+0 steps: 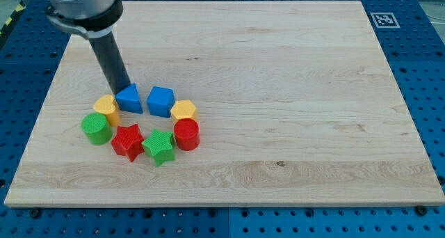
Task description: Push yellow heart into red circle
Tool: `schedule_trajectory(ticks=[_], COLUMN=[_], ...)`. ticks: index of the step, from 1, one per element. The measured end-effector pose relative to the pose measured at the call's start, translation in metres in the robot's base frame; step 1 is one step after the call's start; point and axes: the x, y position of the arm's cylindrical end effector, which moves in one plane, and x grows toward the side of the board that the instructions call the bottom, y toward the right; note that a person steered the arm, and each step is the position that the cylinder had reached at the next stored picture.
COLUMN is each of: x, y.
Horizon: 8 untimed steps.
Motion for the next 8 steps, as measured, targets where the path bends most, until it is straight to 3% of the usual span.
schedule_trajectory(ticks=[1, 2, 3, 4, 5, 7, 8], x=[-0.05, -0.054, -0.016, 0.032, 0.056, 0.05, 0.05], y=[-0.008, -0.062, -0.109, -0.113, -0.096, 0.006, -0.009])
